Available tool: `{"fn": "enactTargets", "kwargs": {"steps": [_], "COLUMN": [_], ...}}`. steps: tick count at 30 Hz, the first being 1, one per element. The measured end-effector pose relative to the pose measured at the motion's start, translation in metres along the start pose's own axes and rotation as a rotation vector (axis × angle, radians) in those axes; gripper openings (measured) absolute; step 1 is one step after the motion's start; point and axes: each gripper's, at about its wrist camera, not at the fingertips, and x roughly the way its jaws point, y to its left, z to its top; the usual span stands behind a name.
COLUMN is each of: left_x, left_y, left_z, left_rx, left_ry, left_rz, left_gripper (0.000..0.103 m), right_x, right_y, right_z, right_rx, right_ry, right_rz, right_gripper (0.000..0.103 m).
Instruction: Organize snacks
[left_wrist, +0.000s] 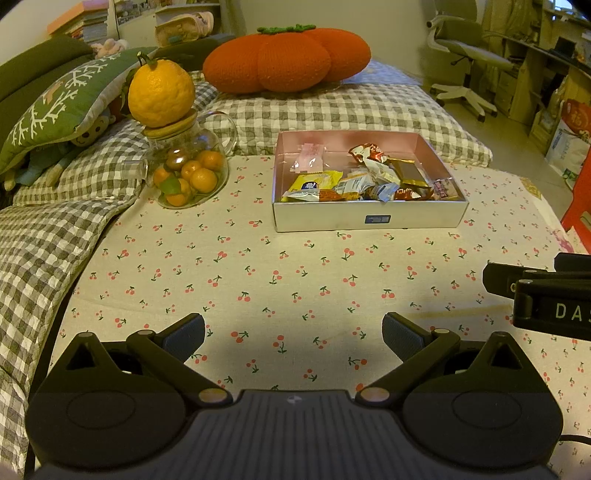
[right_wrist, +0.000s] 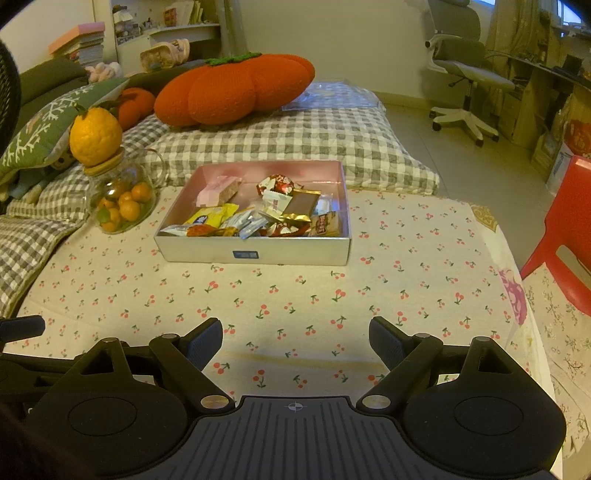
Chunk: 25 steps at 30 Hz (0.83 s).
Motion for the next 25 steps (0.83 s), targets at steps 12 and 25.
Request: {"fn": "enactTargets", "kwargs": {"steps": [12, 25], "left_x": [0.0000, 0.0010], "left_y": [0.0001, -0.0004], "left_z": [0.0003, -0.0032], "left_rx": [0.001, 0.001], "left_ry": [0.001, 0.004], "left_rz": [-0.001, 0.002], "left_gripper": [0.103, 0.102], "right_x": [0.0003, 0.0016], "right_y": [0.0001, 0.0017], "right_z": [0.0003, -0.0024], "right_rx": [0.000, 0.000], "right_ry": [0.000, 0.002], "right_rz": [0.000, -0.001], "right_gripper": [0.089, 0.089]}}
